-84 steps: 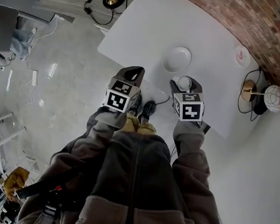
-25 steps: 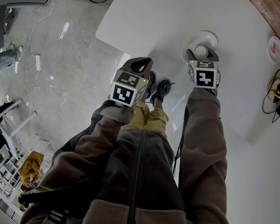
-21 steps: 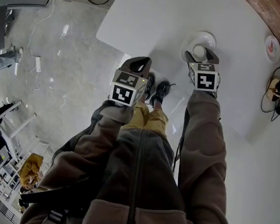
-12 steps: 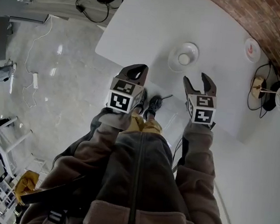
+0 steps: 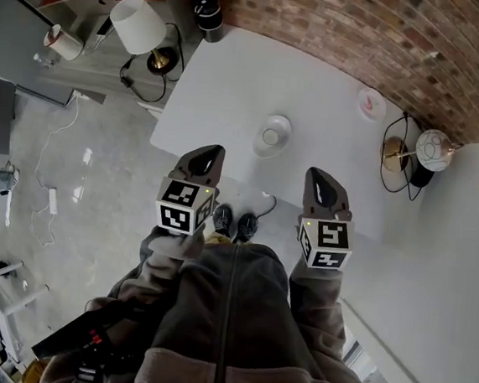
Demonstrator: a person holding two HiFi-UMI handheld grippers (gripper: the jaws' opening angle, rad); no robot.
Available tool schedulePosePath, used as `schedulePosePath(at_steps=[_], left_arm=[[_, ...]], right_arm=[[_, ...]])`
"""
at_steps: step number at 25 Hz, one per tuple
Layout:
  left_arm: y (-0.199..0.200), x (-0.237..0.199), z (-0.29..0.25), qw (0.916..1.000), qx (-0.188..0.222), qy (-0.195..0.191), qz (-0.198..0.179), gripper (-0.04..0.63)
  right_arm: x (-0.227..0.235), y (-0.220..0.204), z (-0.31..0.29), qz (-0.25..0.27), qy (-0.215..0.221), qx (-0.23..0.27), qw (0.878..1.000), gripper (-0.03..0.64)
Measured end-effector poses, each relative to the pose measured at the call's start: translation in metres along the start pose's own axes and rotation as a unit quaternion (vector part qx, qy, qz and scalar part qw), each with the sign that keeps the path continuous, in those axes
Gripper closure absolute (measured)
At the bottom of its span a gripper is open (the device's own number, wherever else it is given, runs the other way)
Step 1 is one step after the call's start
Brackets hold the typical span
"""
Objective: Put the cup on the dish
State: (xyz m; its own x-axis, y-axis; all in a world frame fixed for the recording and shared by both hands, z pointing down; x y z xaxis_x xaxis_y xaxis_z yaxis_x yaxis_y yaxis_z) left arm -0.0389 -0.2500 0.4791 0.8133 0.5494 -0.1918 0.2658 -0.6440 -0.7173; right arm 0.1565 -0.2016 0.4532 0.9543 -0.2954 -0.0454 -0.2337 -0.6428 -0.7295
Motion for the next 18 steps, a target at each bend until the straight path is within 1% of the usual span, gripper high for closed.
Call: schedulePosePath(at_steps=[4, 6, 8, 12, 18], left_arm=[[-0.002, 0.001, 0.034, 0.9997, 0.016, 0.016, 0.007, 0.59], [-0.002, -0.003, 0.044, 0.9992, 0.021, 0.033, 0.011, 0.59], [0.004, -0.003, 0.049, 0.9986, 0.031, 0.041, 0.011, 0.59], [0.025, 0.008, 0.055, 0.9979, 0.054, 0.036, -0.005, 0.589], [0.071, 0.011, 0.066, 0.9926, 0.112, 0.042, -0.022, 0.59]], right_arm=[[-0.006, 0.025, 0.034, -0.001, -0.004, 0.047, 0.999, 0.615], [-0.005, 0.034, 0.042, -0.009, -0.005, 0.064, 0.998, 0.614], [-0.003, 0.041, 0.047, -0.018, -0.007, 0.077, 0.997, 0.615], [0.001, 0.052, 0.06, -0.03, -0.006, 0.096, 0.995, 0.614], [0.011, 0.08, 0.072, -0.041, -0.012, 0.135, 0.99, 0.614]])
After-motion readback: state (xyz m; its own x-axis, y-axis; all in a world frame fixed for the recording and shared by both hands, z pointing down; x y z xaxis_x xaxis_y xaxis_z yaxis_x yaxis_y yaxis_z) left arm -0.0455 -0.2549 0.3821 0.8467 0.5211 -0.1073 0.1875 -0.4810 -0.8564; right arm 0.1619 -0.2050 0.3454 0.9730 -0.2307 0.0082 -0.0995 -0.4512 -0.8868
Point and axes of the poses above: the fingertips, and each gripper's own axes: z backward along the fingers, x to its right, y out of its top, the point moved 1 cm from there along z, backward along the fingers, and after that the axes turned 14 degrees about -x, right-handed, at the moved point
